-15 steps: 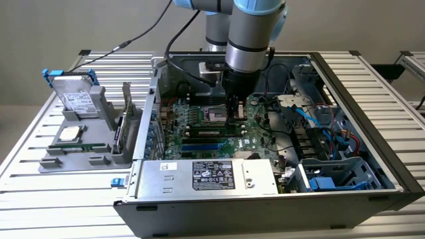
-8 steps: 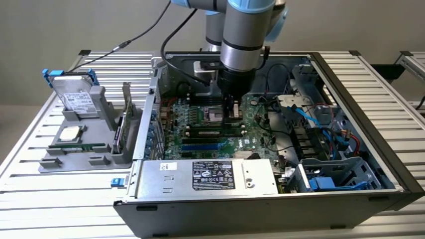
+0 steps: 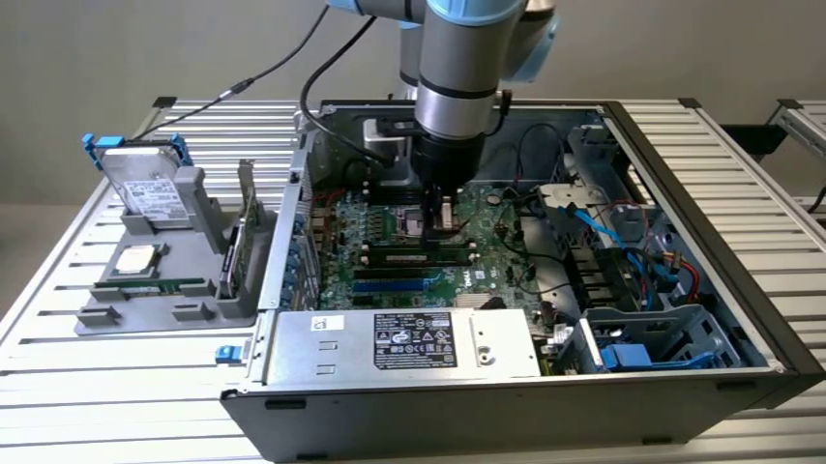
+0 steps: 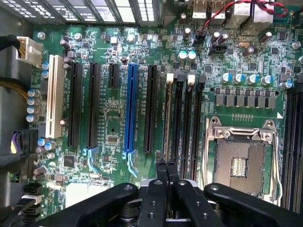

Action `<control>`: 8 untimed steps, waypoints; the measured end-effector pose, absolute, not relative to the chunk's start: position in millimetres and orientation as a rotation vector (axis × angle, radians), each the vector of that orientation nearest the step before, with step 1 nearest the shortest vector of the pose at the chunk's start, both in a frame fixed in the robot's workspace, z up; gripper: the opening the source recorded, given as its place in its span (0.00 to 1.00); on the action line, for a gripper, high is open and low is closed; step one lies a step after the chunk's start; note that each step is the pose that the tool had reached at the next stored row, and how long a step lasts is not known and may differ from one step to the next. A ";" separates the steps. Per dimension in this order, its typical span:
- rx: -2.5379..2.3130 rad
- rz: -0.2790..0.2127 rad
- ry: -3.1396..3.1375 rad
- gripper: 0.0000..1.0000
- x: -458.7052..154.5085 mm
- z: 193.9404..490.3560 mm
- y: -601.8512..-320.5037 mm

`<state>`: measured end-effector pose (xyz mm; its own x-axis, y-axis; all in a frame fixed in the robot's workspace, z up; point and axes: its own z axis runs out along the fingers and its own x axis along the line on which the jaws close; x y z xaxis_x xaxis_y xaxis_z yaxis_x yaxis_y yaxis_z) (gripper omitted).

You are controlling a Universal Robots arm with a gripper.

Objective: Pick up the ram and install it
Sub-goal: 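Press down the ram until it locks into place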

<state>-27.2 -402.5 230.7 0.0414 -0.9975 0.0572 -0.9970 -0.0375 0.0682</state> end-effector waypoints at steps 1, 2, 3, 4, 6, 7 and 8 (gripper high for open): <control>2.201 -0.009 -2.116 0.10 -28.7 230.7 -402.6; 2.201 -0.009 -2.115 0.10 -30.3 230.7 -402.8; 2.201 -0.009 -2.115 0.10 -31.9 230.7 -402.8; 2.201 -0.009 -2.116 0.10 -33.5 230.7 -402.9; 2.201 -0.009 -2.115 0.10 -36.5 230.7 -403.1; 2.201 -0.009 -2.115 0.10 -38.1 230.7 -403.2; 2.201 -0.009 -2.115 0.10 -39.5 230.7 -403.3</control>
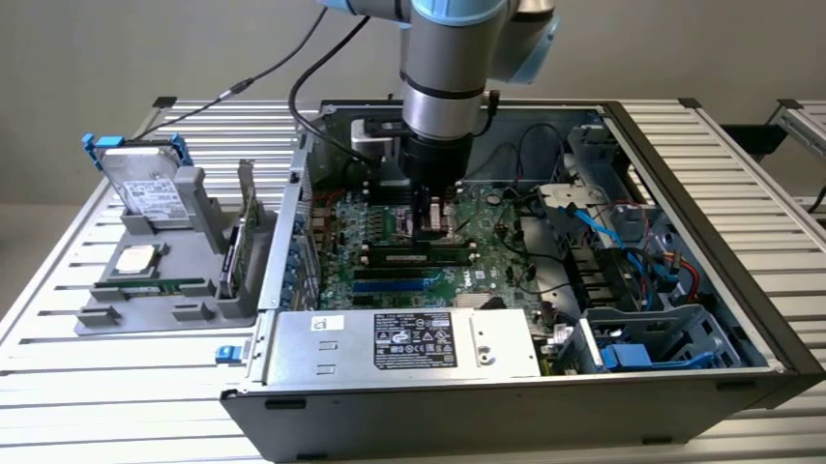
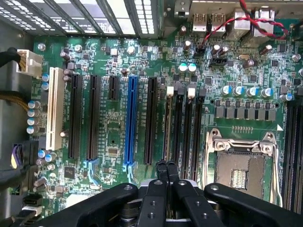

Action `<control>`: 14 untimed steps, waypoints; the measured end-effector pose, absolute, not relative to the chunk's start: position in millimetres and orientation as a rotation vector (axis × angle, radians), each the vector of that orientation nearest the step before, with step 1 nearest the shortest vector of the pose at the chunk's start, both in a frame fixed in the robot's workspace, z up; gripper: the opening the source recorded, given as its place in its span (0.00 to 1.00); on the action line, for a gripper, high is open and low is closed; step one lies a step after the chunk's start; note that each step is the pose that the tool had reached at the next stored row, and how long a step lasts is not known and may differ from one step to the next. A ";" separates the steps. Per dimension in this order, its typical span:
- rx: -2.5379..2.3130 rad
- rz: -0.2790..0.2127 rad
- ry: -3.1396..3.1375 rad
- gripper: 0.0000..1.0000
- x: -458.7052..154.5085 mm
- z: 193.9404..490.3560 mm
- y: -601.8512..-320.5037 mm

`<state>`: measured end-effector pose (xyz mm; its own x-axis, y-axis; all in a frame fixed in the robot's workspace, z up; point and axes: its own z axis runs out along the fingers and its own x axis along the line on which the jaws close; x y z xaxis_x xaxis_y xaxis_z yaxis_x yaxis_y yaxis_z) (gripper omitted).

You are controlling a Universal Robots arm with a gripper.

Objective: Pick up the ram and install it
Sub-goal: 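Press down the ram until it locks into place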

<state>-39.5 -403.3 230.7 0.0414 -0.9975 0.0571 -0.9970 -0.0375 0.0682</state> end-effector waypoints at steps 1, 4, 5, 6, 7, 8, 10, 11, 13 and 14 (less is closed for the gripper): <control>2.201 -0.009 -2.116 0.10 -41.1 230.7 -403.4; 2.201 -0.009 -2.115 0.10 -45.4 230.8 -403.6; 2.201 -0.009 -2.115 0.10 -46.8 230.8 -403.7; 2.201 -0.009 -2.115 0.10 -48.0 230.8 -403.7; 2.201 -0.009 -2.115 0.10 -49.2 230.8 -403.8; 2.201 -0.009 -2.116 0.10 -50.2 230.8 -403.8; 2.201 -0.010 -2.116 0.10 -51.7 230.8 -403.8; 2.201 -0.010 -2.116 0.10 -52.0 230.8 -403.9; 2.202 -0.010 -2.116 0.10 -52.4 230.1 -403.9; 2.201 -0.010 -2.116 0.10 -52.5 229.6 -403.9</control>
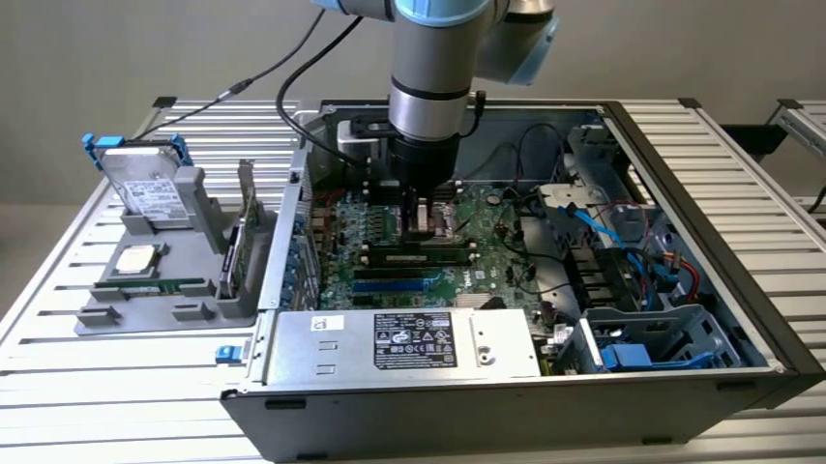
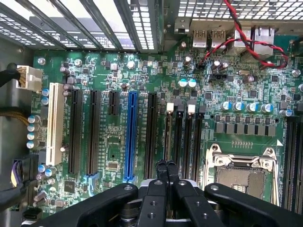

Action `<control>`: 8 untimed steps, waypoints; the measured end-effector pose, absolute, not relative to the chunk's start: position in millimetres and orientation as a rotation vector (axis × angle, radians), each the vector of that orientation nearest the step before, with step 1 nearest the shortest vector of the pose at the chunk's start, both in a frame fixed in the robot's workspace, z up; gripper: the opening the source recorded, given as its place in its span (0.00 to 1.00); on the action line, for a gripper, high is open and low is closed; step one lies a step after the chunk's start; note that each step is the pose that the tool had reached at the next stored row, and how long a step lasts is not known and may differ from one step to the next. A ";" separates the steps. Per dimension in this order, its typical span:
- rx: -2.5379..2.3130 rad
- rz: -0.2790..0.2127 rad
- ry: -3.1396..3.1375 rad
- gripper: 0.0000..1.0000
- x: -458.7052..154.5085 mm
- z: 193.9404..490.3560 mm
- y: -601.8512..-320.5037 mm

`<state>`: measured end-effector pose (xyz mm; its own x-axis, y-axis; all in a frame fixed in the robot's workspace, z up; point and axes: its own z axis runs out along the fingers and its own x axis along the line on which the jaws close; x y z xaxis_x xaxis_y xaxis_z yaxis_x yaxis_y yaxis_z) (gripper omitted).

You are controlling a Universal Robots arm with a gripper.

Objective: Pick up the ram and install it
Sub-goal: 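Press down the ram until it locks into place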

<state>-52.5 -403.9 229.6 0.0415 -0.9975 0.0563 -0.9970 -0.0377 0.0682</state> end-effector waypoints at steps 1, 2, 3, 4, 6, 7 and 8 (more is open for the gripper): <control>2.201 -0.010 -2.116 0.10 -52.6 229.2 -403.9; 2.201 -0.010 -2.116 0.10 -52.8 228.7 -404.0; 2.201 -0.010 -2.116 0.10 -52.9 228.2 -404.0; 2.201 -0.010 -2.116 0.10 -53.0 227.7 -404.0; 2.201 -0.009 -2.116 0.10 -53.1 226.7 -404.0; 2.201 -0.009 -2.116 0.10 -53.1 226.5 -404.0; 2.201 -0.009 -2.116 0.10 -53.1 226.5 -403.9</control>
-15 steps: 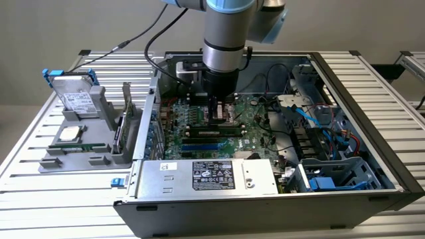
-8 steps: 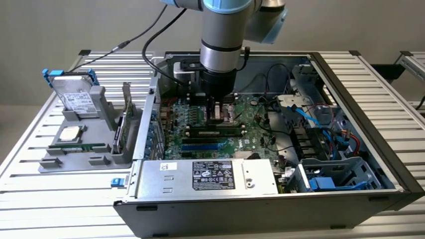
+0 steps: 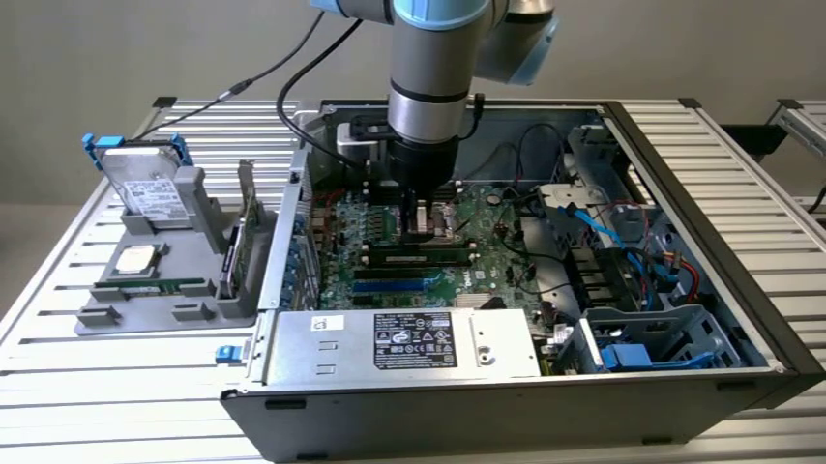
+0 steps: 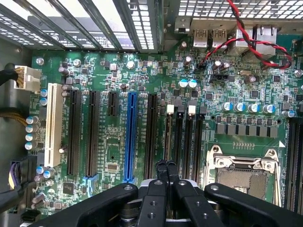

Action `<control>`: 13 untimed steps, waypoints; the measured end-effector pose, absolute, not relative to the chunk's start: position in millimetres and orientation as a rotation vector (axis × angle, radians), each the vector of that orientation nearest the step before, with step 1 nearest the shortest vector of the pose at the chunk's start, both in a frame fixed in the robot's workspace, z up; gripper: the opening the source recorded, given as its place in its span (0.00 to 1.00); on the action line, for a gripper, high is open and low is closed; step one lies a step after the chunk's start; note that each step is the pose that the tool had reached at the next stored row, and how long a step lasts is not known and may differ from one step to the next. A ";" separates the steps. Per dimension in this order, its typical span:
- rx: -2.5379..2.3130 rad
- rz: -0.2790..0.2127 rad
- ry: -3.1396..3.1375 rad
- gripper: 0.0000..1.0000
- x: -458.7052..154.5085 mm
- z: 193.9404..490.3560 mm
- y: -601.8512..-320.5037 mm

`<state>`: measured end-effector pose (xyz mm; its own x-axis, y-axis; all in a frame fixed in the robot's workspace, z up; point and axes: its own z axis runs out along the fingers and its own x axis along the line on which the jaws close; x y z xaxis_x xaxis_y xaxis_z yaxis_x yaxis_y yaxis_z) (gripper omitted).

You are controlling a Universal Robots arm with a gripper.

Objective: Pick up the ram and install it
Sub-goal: 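Press down the ram until it locks into place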

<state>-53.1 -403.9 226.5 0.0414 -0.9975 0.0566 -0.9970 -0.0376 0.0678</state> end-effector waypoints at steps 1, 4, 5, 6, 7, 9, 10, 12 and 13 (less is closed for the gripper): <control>2.201 -0.010 -2.116 0.10 -53.1 226.4 -403.9; 2.202 -0.010 -2.116 0.10 -53.1 226.0 -403.9; 2.202 -0.010 -2.117 0.10 -53.2 225.6 -403.9; 2.202 -0.009 -2.116 0.10 -53.4 225.3 -403.9; 2.202 -0.009 -2.116 0.10 -53.5 225.2 -403.9; 2.202 -0.009 -2.116 0.10 -53.5 225.5 -403.9; 2.202 -0.010 -2.117 0.10 -53.5 226.2 -403.8; 2.202 -0.010 -2.117 0.10 -53.5 230.1 -403.8; 2.202 -0.009 -2.116 0.10 -53.5 232.7 -403.9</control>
<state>-53.5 -403.9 232.7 0.0413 -0.9976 0.0564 -0.9970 -0.0375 0.0675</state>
